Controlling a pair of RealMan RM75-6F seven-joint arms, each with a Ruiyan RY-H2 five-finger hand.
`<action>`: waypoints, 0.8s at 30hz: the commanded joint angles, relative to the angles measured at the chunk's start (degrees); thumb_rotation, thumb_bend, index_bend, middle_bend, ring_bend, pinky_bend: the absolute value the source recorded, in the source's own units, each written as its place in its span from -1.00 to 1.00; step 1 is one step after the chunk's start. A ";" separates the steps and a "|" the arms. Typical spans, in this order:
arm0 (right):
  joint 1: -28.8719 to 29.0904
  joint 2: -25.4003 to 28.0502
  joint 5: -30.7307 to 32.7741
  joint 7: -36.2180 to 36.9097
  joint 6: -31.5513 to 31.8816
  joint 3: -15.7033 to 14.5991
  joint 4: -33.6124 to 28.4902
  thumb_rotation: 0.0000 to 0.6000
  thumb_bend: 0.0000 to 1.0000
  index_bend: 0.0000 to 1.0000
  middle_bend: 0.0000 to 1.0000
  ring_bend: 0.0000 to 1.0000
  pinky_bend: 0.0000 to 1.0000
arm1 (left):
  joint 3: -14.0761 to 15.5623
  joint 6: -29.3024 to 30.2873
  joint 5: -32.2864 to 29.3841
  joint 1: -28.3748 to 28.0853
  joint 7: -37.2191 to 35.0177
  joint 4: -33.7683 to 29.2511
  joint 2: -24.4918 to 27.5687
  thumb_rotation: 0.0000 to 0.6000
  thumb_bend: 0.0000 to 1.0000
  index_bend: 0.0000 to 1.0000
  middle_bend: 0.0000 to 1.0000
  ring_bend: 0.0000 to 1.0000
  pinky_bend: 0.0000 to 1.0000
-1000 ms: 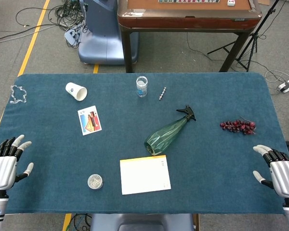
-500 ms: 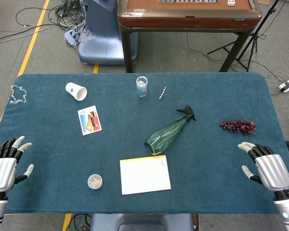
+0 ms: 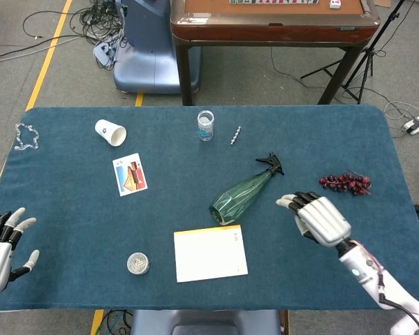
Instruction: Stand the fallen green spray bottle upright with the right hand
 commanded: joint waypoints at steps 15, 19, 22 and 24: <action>17.60 -16.81 11.86 -7.52 -14.40 6.72 8.23 1.00 0.99 -0.52 -0.48 -0.57 -0.41 | 0.22 1.20 0.63 1.26 -0.29 -0.82 1.13 1.00 -0.33 -0.57 -0.86 -0.91 -0.93; 20.10 -19.94 13.71 -9.34 -15.49 6.86 11.00 1.00 1.00 -0.52 -0.48 -0.57 -0.42 | 0.31 1.34 0.94 1.45 -0.50 -0.69 1.24 1.00 -0.33 -0.57 -0.85 -0.91 -0.93; 20.55 -20.97 15.19 -9.96 -15.92 5.81 11.45 1.00 1.00 -0.51 -0.48 -0.57 -0.42 | 0.33 1.49 0.94 1.66 -0.69 -0.61 1.30 1.00 -0.33 -0.57 -0.85 -0.91 -0.93; 20.25 -21.32 15.55 -10.64 -15.35 4.68 11.02 1.00 1.00 -0.52 -0.48 -0.57 -0.43 | 0.36 1.58 0.91 1.83 -0.81 -0.54 1.33 1.00 -0.33 -0.57 -0.85 -0.91 -0.93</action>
